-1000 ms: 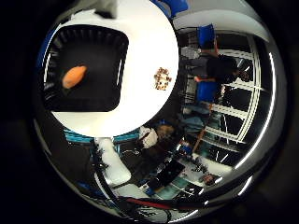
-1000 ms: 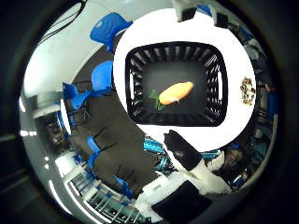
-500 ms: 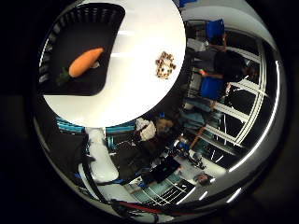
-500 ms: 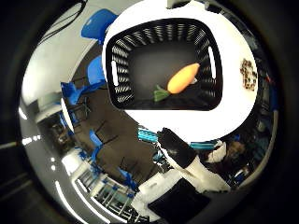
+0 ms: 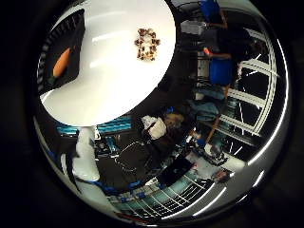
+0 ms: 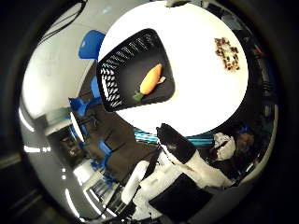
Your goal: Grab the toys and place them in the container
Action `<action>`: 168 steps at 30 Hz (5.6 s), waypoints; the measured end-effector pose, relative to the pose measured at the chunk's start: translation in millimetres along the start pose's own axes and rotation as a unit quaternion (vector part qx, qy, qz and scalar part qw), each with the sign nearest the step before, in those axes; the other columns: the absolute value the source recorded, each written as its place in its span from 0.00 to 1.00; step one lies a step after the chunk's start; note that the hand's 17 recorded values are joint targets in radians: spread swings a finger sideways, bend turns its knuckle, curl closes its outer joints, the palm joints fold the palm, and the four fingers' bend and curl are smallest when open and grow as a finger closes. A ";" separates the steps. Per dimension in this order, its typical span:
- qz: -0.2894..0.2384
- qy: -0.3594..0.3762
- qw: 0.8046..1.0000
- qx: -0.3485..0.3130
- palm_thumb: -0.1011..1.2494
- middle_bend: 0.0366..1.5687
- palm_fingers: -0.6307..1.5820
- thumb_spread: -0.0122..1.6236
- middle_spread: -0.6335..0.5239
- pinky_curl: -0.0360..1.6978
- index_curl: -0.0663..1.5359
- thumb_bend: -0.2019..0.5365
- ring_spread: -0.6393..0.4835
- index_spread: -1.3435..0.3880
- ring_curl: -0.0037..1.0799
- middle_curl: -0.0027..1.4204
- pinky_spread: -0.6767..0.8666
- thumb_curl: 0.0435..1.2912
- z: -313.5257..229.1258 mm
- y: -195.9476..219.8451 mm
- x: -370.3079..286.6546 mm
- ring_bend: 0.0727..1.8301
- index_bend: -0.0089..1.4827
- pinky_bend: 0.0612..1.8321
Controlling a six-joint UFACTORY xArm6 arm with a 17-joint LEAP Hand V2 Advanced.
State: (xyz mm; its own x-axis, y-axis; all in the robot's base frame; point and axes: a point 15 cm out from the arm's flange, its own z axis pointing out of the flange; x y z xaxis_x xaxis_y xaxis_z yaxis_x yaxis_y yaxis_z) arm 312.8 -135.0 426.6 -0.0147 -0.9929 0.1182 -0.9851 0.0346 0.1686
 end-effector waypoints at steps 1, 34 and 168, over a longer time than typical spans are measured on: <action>0.007 -0.003 1.000 -0.003 0.51 0.11 0.36 0.73 0.53 0.20 0.21 0.25 0.73 0.54 0.23 0.24 0.71 0.18 2.8 2.9 9.8 0.17 0.11 0.21; 0.203 -0.070 0.975 0.056 0.49 0.13 0.35 0.72 0.61 0.19 0.20 0.26 0.75 0.61 0.22 0.24 0.73 0.19 118.9 -96.5 199.7 0.18 0.11 0.23; -0.160 0.030 0.983 0.085 0.80 0.83 0.78 0.69 0.41 0.59 0.58 0.25 0.35 0.61 0.73 0.54 0.27 0.46 -67.2 -62.7 -303.3 0.70 0.63 0.64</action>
State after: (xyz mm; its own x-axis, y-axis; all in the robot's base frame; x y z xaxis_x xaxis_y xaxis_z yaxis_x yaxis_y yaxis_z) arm 390.5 171.6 445.9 0.3065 -0.9409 0.1441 -0.9518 -0.3039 0.0405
